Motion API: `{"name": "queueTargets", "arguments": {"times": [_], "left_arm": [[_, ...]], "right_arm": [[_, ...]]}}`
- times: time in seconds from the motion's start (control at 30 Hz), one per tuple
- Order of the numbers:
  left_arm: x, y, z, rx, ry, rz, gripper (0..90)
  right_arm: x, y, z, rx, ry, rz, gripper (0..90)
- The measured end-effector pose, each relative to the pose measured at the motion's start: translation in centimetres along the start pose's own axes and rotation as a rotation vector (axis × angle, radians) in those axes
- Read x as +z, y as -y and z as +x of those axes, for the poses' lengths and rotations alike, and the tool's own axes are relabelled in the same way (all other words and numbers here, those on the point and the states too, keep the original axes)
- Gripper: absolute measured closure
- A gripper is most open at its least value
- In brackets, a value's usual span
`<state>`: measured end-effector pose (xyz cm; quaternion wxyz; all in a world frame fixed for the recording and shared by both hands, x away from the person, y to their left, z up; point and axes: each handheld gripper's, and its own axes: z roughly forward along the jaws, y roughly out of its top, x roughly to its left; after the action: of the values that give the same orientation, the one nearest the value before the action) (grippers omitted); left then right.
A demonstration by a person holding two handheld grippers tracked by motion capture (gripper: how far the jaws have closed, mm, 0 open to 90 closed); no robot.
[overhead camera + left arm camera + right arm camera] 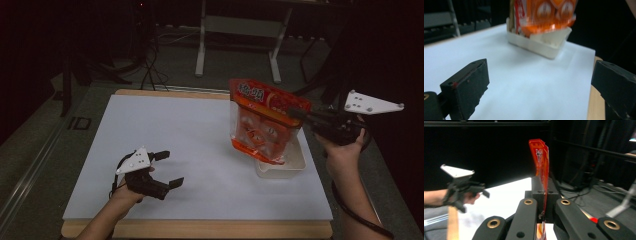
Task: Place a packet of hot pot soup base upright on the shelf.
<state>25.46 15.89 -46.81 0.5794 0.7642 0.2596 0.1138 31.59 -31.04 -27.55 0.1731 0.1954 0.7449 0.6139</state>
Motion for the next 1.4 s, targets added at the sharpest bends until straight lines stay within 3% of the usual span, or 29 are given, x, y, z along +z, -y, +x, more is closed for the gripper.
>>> {"name": "queueTargets", "arguments": {"times": [0.17,0.3,0.33,0.53,0.97,1.4], "left_arm": [[-0.1,1.4,-0.1,-0.021,-0.008,0.011,2.2],[-0.1,2.2,0.0,-0.039,-0.017,0.026,2.2],[-0.1,2.3,0.0,-0.038,-0.022,0.03,2.2],[-0.1,2.4,0.2,-0.046,-0.022,0.033,2.2],[0.1,2.7,0.3,-0.051,-0.025,0.026,2.2],[0.1,2.9,0.4,-0.051,-0.037,0.031,2.2]], "right_arm": [[-2.1,0.2,-1.4,0.017,0.042,-0.01,90.0],[-2.4,0.3,-1.6,0.022,0.047,-0.01,90.0],[-3.3,0.8,-2.1,0.028,0.071,0.0,90.0],[-4.0,2.2,-3.1,0.047,0.1,0.026,90.0],[-3.3,4.2,-4.9,0.072,0.133,0.055,90.0],[-2.2,4.7,-5.2,0.078,0.135,0.068,90.0]]}}
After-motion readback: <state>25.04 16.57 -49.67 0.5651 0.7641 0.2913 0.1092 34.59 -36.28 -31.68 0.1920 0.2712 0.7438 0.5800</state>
